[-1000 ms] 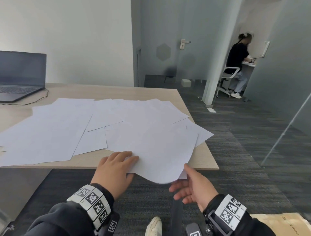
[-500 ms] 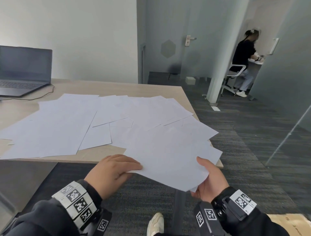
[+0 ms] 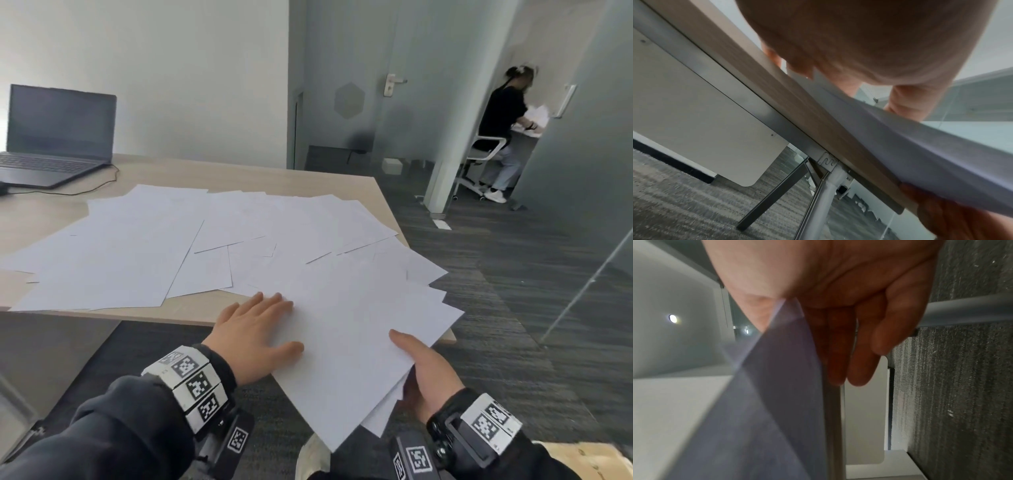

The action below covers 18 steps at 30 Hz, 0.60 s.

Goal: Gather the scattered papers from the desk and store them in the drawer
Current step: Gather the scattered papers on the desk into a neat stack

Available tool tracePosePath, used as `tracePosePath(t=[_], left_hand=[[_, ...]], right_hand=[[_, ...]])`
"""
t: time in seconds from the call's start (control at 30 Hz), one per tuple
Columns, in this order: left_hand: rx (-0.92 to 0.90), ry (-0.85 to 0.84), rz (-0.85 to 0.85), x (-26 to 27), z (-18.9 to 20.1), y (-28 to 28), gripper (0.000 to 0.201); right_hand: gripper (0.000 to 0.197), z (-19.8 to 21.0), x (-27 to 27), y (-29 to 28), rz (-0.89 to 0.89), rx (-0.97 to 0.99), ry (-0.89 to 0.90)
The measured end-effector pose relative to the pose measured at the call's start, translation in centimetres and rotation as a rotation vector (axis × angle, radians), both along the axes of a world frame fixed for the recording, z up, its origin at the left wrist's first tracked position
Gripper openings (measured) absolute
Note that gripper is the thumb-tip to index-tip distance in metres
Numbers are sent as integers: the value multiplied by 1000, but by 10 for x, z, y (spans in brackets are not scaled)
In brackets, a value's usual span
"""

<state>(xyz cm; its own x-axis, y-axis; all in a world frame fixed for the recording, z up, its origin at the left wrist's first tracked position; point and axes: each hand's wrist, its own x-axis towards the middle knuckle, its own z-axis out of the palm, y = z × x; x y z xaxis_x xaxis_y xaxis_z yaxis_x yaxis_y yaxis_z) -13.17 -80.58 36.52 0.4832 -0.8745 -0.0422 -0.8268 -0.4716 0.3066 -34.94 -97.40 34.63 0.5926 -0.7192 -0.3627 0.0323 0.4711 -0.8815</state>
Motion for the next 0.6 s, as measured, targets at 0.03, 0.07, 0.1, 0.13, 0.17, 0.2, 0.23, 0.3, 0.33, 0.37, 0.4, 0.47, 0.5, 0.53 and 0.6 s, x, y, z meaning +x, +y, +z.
tracePosePath(t=[0.03, 0.07, 0.1, 0.13, 0.17, 0.2, 0.23, 0.3, 0.33, 0.37, 0.4, 0.47, 0.5, 0.53, 0.6], left_hand=[[12, -15, -18, -3, 0, 0, 80], [13, -22, -33, -5, -1, 0, 77], [6, -22, -44, -7, -2, 1, 75], [-6, -15, -51, -8, -3, 1, 73], [-19, -8, -53, -9, -3, 0, 72], [-32, -3, -50, -9, -4, 0, 72], [-45, -2, -46, -8, -5, 0, 73], [-75, 5, -30, -5, -5, 0, 75], [-85, 9, -18, -3, -5, -1, 77], [-90, 9, -3, -1, -5, -1, 78], [-94, 2, 14, 0, -4, -1, 78], [-97, -10, 47, 1, -1, -4, 75], [-101, -7, 63, 1, 1, -5, 72], [-115, 8, 81, 1, 3, -7, 70], [-172, 89, 118, 2, 9, -11, 69]], right_hand=[[17, 2, -2, -2, -27, 33, -5], [18, 2, -3, -4, -35, 44, 0], [19, 4, -5, -4, -33, 45, 11], [20, 2, -6, -5, -27, 34, 24], [21, -1, -6, -5, -29, 4, 43], [22, -6, -6, -5, -32, -51, 71], [22, -9, -7, -3, -28, -115, 100], [21, -13, -10, 1, -3, -250, 145], [21, -13, -12, 3, 3, -310, 159], [20, -12, -16, 4, -1, -359, 162], [20, -12, -20, 4, -12, -405, 157], [20, -11, -28, 2, -52, -525, 153], [22, -8, -32, 1, -75, -601, 163], [28, -4, -36, 0, -90, -674, 179], [37, 6, -39, -2, -82, -777, 168]])
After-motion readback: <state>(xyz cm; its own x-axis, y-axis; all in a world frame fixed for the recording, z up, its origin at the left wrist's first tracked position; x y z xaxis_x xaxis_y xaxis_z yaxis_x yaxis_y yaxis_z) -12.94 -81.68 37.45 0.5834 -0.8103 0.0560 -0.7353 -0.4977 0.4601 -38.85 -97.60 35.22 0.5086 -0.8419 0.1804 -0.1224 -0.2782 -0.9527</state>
